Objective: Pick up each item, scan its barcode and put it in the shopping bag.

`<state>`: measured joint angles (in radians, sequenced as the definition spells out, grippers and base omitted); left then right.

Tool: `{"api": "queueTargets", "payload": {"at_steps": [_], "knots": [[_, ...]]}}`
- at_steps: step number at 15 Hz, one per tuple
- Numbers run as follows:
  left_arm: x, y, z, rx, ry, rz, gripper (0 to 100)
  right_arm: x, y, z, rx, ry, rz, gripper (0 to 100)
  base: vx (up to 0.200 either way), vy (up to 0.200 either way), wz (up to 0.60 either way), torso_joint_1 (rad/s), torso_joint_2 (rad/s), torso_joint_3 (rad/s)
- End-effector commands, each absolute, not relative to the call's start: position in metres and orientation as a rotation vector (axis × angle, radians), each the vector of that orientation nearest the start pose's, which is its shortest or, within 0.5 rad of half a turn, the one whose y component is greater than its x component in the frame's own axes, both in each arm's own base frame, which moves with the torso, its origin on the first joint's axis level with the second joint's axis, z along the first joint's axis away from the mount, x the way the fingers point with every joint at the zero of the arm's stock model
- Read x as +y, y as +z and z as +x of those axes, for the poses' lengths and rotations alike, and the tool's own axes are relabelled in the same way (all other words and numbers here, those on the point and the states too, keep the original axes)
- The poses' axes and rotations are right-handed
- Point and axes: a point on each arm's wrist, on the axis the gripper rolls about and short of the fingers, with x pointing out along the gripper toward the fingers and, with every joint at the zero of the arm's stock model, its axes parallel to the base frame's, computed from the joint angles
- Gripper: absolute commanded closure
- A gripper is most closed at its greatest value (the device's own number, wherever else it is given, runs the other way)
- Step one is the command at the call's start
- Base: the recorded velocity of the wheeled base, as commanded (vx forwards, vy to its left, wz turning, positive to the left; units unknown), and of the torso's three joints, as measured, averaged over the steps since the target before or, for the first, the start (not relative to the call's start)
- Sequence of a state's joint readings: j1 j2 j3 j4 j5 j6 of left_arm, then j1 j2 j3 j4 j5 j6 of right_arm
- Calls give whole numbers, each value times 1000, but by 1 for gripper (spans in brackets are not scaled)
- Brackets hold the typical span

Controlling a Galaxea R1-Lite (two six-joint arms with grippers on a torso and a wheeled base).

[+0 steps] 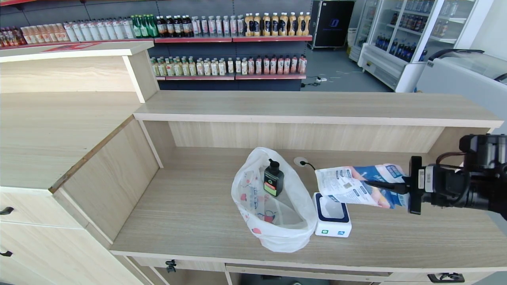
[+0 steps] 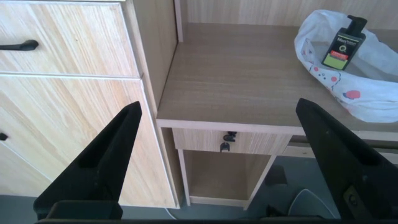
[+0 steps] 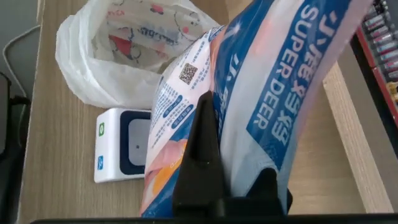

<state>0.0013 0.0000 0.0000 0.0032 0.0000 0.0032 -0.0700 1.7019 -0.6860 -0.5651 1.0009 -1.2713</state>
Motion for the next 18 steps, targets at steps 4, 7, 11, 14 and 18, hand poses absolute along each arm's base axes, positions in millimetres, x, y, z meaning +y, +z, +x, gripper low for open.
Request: {"api": "queueTargets", "payload": {"at_steps": [4, 7, 11, 14, 18], "knots": [[0, 75, -23, 5, 2, 3, 0, -45, 199, 233, 40, 531, -571, 100, 0, 0, 0, 0, 0, 0], [0, 75, -23, 5, 2, 3, 0, -51, 195, 216, 129, 365, -476, 100, 0, 0, 0, 0, 0, 0], [0, 75, -23, 5, 2, 3, 0, -55, 190, 202, 164, 268, -489, 100, 0, 0, 0, 0, 0, 0], [0, 75, -23, 5, 2, 3, 0, -59, 190, 200, 137, 253, -555, 100, 0, 0, 0, 0, 0, 0], [0, 75, -23, 5, 2, 3, 0, -25, 194, 209, 22, 380, -529, 100, 0, 0, 600, 0, 1, 1]]}}
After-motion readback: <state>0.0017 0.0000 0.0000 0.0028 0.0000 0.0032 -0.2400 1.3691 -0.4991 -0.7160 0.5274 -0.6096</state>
